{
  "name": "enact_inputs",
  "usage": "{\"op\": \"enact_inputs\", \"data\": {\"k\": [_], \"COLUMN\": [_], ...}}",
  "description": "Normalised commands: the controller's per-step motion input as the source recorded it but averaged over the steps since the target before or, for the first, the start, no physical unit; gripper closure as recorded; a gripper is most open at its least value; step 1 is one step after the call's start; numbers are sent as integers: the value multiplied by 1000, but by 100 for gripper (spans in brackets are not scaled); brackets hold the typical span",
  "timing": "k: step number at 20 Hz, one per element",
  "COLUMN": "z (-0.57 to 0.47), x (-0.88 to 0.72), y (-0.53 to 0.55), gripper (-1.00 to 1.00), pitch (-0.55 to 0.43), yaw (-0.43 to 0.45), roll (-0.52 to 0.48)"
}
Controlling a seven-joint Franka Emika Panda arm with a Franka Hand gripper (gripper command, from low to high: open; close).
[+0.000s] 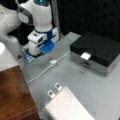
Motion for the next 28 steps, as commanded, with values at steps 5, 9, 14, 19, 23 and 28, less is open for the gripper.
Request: {"op": "enact_inputs", "data": {"k": [5, 9, 14, 19, 23, 28], "z": [-277, -290, -340, -381, -387, -337], "x": [-280, -277, -274, -305, -324, -382], "y": [35, 3, -17, -48, -101, -147], "gripper": [100, 100, 100, 100, 100, 100], "pitch": [-219, -251, -258, -251, -279, -309], "yaw": [11, 40, 44, 59, 63, 68], "roll": [151, 171, 194, 195, 170, 167]}}
